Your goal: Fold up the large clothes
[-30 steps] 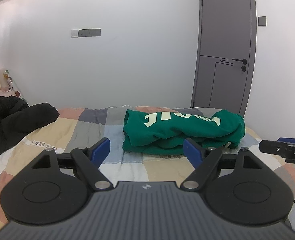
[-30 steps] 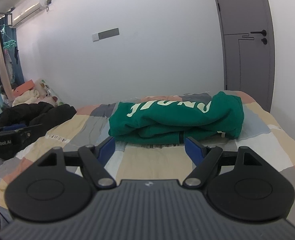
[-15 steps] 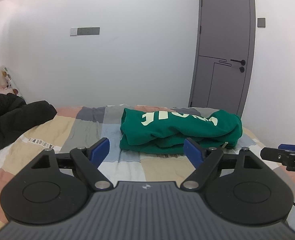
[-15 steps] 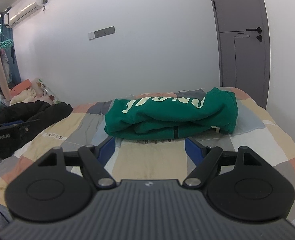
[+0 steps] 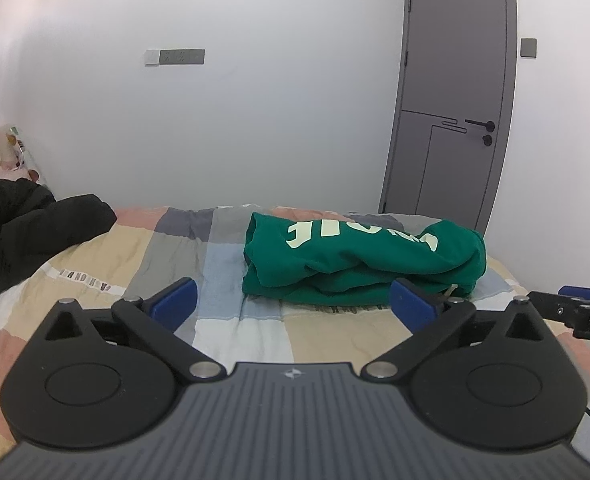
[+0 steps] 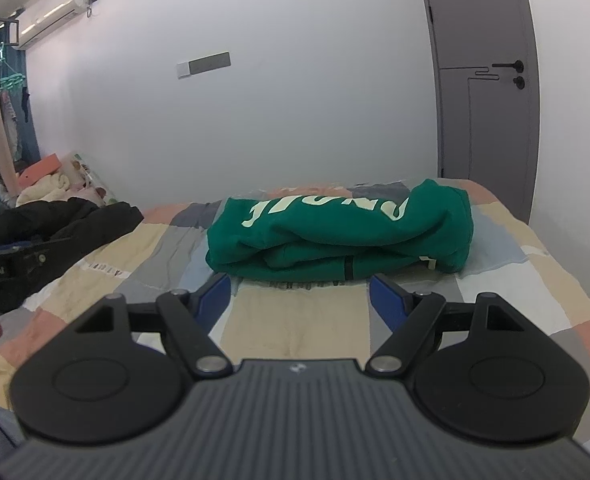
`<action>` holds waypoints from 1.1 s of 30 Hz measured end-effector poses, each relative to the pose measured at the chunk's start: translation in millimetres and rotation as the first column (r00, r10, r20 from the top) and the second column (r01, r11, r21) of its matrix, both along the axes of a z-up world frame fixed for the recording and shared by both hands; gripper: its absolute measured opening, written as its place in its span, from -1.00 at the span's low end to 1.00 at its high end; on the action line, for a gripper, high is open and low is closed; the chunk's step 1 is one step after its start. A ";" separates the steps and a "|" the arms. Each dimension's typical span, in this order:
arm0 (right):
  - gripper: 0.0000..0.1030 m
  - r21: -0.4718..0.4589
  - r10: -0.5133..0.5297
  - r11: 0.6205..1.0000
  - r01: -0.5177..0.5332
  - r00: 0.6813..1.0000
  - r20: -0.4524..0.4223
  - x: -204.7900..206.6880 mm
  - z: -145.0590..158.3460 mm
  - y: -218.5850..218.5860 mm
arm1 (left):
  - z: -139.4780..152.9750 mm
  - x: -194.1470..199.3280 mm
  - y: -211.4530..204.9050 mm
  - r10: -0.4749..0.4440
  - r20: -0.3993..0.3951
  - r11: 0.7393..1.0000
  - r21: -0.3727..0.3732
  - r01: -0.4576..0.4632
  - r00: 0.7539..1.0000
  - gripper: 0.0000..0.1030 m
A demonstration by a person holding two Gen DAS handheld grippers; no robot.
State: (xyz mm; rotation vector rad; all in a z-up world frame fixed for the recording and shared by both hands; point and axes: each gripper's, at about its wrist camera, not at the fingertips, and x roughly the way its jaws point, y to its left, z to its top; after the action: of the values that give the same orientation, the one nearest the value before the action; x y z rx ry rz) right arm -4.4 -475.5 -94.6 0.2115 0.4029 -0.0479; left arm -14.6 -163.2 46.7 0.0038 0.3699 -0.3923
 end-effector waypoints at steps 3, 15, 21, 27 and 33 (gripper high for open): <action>0.53 -0.004 -0.003 1.000 0.003 1.000 0.002 -0.9 1.7 0.7 | 1.4 -0.5 0.9 0.010 0.000 1.000 -0.001 -0.010 1.000 1.00; 1.00 -0.023 -0.036 0.999 0.036 0.999 0.005 1.7 4.8 -2.2 | 3.4 -3.9 4.9 0.034 -0.001 0.999 -0.008 -0.034 0.999 1.00; 1.00 -0.022 -0.035 0.999 0.035 0.999 0.006 1.0 5.1 -0.6 | 3.9 -5.6 4.1 0.037 0.002 0.999 -0.003 -0.037 0.999 1.00; 1.00 -0.024 -0.033 0.999 0.033 0.999 0.005 1.5 4.7 0.1 | 4.8 -4.8 5.5 0.042 -0.004 0.999 -0.006 -0.042 0.999 1.00; 1.00 -0.029 -0.035 0.999 0.035 0.999 -0.002 -2.1 5.6 3.7 | 5.9 -7.5 5.9 0.040 0.010 0.999 -0.003 -0.040 0.999 1.00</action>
State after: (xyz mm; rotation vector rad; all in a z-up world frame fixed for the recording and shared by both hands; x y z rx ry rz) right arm -6.5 -471.8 -88.9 0.1903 0.4012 -0.0880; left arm -22.1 -157.3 52.6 -0.0039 0.3589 -0.3531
